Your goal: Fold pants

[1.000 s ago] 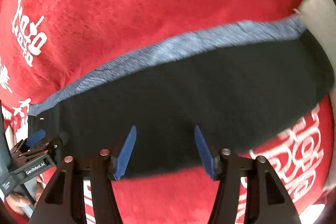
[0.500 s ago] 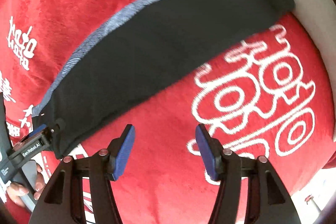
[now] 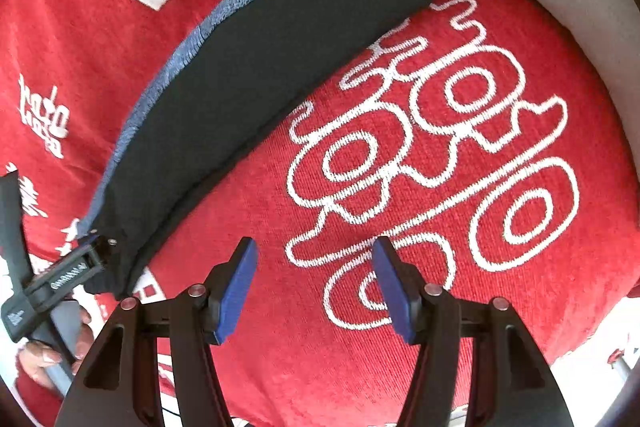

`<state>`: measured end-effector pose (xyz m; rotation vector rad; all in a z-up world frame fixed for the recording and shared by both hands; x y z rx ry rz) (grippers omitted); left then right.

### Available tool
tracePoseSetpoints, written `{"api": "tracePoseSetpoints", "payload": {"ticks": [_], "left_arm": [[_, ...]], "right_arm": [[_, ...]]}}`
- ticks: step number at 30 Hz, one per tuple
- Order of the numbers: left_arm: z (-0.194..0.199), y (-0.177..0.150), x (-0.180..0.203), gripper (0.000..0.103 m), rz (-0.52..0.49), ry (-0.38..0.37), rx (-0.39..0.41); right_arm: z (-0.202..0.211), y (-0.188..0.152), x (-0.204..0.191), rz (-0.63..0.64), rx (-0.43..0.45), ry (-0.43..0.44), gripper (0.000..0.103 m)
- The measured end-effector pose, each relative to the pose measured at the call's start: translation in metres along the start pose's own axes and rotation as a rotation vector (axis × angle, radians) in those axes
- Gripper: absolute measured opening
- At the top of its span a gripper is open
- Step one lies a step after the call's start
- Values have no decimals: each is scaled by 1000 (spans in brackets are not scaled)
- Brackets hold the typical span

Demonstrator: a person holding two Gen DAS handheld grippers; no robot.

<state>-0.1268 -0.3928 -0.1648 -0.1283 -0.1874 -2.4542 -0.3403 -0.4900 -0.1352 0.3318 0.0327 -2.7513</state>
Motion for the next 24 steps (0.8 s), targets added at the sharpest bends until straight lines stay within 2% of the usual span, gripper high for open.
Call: {"api": "tracePoseSetpoints", "payload": {"ticks": [7, 15, 19, 24], "left_arm": [[-1, 18, 42, 103, -32, 0, 37], [-10, 36, 63, 103, -10, 17, 71], [-21, 41, 59, 103, 2, 18, 67], [-36, 52, 50, 103, 3, 14, 81]], "right_arm": [[20, 42, 25, -97, 92, 147, 64], [23, 94, 54, -250, 233, 229, 64], [23, 103, 76, -332, 259, 289, 64], [19, 118, 70, -372, 339, 330, 64]]}}
Point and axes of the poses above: each gripper's, at about its wrist camera, not at the fingertips, and z roughly against the way its jaws point, x to its right, y to its top, the point moved 10 cm from there along -z, roughly the way its jaws point, and after that the axes turned 11 degrees about -y, right-handed, at the moved point
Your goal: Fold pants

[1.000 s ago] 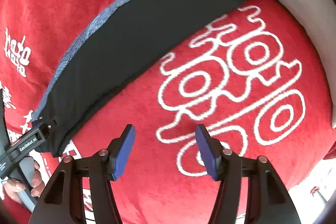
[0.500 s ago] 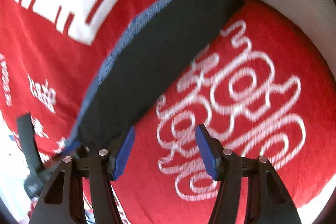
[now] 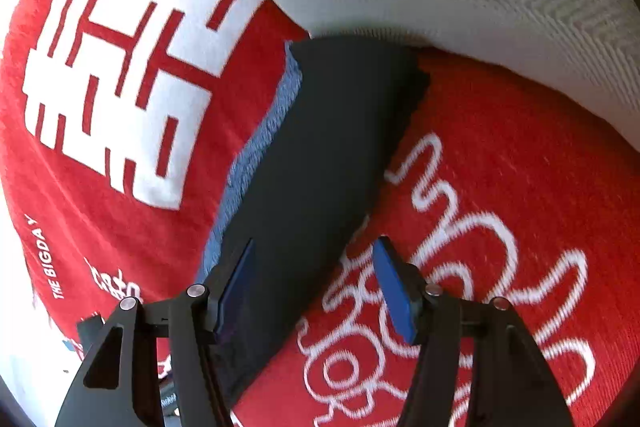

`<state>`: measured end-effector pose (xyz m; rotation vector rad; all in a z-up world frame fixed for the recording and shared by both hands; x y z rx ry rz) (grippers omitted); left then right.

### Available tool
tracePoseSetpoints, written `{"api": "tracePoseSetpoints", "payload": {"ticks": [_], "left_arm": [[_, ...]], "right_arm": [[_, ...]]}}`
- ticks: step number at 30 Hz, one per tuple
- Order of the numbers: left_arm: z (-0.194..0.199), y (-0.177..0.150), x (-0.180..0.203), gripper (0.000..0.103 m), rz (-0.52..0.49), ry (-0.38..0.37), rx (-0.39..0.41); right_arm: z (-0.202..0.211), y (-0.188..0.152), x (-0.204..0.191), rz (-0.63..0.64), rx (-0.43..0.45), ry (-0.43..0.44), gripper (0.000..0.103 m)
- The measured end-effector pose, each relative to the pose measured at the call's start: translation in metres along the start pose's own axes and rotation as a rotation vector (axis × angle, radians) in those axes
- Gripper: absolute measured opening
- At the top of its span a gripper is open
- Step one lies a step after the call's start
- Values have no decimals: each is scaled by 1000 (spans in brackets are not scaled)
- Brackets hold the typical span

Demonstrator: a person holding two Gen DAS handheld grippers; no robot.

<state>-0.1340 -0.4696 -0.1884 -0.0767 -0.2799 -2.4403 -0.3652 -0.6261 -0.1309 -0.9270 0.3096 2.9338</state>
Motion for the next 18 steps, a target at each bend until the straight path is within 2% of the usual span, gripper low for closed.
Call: {"api": "tracePoseSetpoints", "payload": {"ticks": [5, 8, 9, 10, 11, 12, 13, 15, 16, 18], "left_arm": [[-5, 8, 1, 103, -9, 5, 2], [7, 15, 13, 103, -22, -7, 28], [10, 19, 16, 103, -26, -11, 40], [15, 22, 20, 102, -31, -20, 54], [19, 28, 24, 95, -38, -28, 74], [21, 32, 27, 85, -46, -31, 85], [23, 35, 30, 81, -52, -33, 89], [18, 39, 35, 55, -58, -61, 87], [14, 40, 34, 49, -56, -80, 77], [4, 33, 42, 48, -44, -129, 59]], "right_arm": [[-16, 17, -15, 4, 63, 9, 66], [-24, 19, -23, 31, 28, -17, 66], [-26, 20, -24, 34, 8, -35, 63], [-27, 21, -23, 47, -15, -77, 47], [-30, 21, -22, 67, -33, -117, 20], [-29, 22, -23, 81, -39, -120, 18], [-27, 22, -26, 98, -43, -119, 15], [-19, 22, -35, 149, -35, -125, 14], [-14, 22, -41, 175, -26, -124, 13], [-8, 20, -51, 218, -11, -125, 13]]}}
Point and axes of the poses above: each gripper's, at about its wrist camera, not at the fingertips, and z roughly against the way its jaws point, x to its right, y to its top, the point moved 10 cm from there along -z, roughly the way its jaws point, and after that the axes turned 11 degrees about -y, right-handed, at the moved point
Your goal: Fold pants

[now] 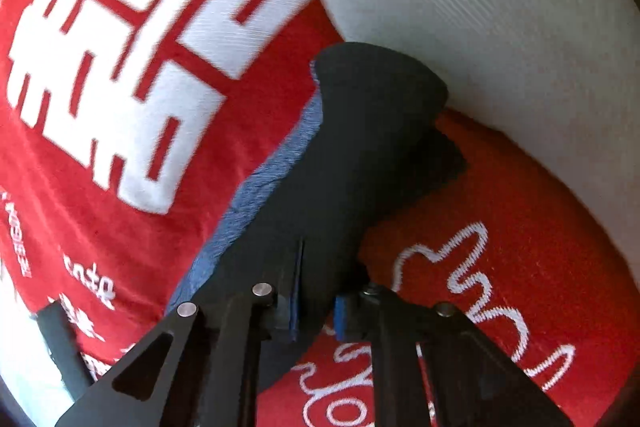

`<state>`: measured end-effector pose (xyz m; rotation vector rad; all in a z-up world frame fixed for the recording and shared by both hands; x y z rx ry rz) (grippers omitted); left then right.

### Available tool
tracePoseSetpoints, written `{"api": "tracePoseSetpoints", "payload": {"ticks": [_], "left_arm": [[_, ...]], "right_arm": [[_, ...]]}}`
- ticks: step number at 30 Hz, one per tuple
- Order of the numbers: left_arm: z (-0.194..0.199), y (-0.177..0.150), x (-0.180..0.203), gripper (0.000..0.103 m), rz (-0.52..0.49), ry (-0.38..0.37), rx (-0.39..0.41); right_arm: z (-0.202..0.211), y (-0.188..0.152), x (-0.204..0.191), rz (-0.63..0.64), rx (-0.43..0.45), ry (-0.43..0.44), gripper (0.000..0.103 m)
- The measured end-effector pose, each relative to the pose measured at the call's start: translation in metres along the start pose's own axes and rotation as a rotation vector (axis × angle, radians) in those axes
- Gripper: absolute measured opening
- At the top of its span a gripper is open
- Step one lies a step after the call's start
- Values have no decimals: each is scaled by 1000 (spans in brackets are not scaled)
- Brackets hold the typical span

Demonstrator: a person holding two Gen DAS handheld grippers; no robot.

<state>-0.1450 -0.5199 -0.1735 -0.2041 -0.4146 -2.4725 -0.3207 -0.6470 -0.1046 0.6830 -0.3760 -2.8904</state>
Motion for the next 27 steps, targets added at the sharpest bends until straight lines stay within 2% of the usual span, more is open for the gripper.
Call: {"api": "tracePoseSetpoints", "payload": {"ticks": [2, 6, 9, 13, 15, 17, 19, 22, 25, 26, 27], "left_arm": [[-12, -6, 6, 48, -29, -2, -3], [-12, -9, 18, 48, -123, 55, 88], [-10, -8, 17, 48, -106, 30, 97], [-8, -8, 17, 48, -134, 26, 111], [-4, -8, 14, 48, -118, -10, 95], [9, -10, 1, 48, -58, -68, 74], [31, -11, -18, 48, -13, -83, 98], [62, -17, -53, 48, 11, -79, 126], [87, -30, -103, 49, 26, -34, 128], [94, -35, -123, 62, 34, -14, 126], [102, -40, -140, 79, 50, 8, 127]], "right_arm": [[7, 0, -9, 38, 15, 0, 13], [17, -1, -31, 123, 43, -6, 12], [27, -3, -50, 182, 63, -6, 12], [42, -13, -85, 308, 96, -18, 11], [48, -20, -103, 373, 112, -27, 11], [55, -30, -123, 449, 131, -42, 11], [60, -42, -143, 522, 145, -59, 11], [59, -69, -176, 630, 154, -87, 11], [48, -99, -205, 707, 147, -108, 11], [40, -111, -215, 732, 141, -117, 11], [34, -122, -224, 757, 136, -125, 11]]}}
Point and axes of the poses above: each gripper's, at about its wrist camera, not at the fingertips, and z roughly against the way its jaws point, x to its right, y to its top, the point moved 10 cm from there along -z, roughly the way its jaws point, and after that the axes turned 11 degrees about -y, right-handed, at the moved point
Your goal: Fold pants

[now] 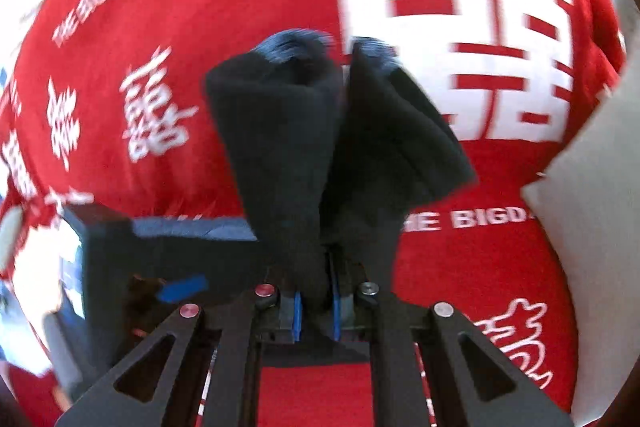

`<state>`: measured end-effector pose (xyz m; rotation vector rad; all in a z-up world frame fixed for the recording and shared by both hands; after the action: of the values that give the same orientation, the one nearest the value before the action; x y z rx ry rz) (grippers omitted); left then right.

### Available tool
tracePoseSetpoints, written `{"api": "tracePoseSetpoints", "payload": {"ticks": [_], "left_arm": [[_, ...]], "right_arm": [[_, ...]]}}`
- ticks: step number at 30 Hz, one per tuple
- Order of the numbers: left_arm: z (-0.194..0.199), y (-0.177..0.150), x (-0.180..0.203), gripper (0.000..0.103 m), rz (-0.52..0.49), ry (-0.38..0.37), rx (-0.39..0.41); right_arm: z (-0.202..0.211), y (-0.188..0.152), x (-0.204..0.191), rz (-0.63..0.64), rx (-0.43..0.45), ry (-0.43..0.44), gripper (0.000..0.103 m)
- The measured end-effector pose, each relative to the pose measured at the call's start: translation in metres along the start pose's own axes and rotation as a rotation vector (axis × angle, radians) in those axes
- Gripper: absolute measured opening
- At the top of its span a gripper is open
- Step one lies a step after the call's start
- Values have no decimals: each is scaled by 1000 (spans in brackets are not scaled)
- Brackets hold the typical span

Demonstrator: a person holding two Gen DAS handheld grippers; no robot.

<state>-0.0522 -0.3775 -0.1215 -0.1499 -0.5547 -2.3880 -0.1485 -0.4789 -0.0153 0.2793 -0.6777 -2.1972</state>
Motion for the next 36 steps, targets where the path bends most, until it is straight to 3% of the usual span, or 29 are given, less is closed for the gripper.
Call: {"api": "tracePoseSetpoints", "payload": {"ticks": [6, 9, 13, 16, 18, 20, 23, 27, 29, 31, 36], "left_arm": [[34, -34, -97, 82, 115, 113, -4], [40, -49, -130, 82, 170, 140, -17], [49, -67, -155, 82, 219, 137, -27], [53, -65, -158, 82, 214, 121, -23], [58, -62, -165, 82, 207, 101, -20], [73, -62, -161, 82, 196, 78, -14], [55, -45, -150, 82, 169, 17, -11], [59, -29, -101, 82, 97, -99, -15], [52, -22, -77, 82, 74, -178, -36], [40, -17, -60, 82, 63, -238, -71], [18, -10, -37, 82, 44, -272, -103]], "right_arm": [[-47, -42, -90, 173, -92, -77, 12], [-71, -70, -120, 270, -122, -175, 14], [-79, -89, -138, 392, -84, -321, 18], [-78, -101, -147, 489, -72, -385, 25], [-71, -112, -155, 577, -60, -399, 40], [-57, -118, -160, 623, -37, -379, 43], [-32, -115, -152, 532, -61, -257, 51], [-14, -108, -124, 259, -144, -80, 55], [-13, -104, -101, 163, -166, -91, 55], [-13, -102, -87, 150, -161, -139, 55], [-14, -108, -70, 108, -184, -154, 55]]}}
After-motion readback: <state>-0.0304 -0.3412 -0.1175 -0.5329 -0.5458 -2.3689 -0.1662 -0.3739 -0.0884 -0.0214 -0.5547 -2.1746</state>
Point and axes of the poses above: each gripper's, at about its wrist camera, not at the fingertips, and z roughly against the way its jaws point, x to its right, y to its top, the point moved 10 cm from there along -z, roughly the way its jaws point, and after that the axes turned 11 degrees about -y, right-handed, at the moved point
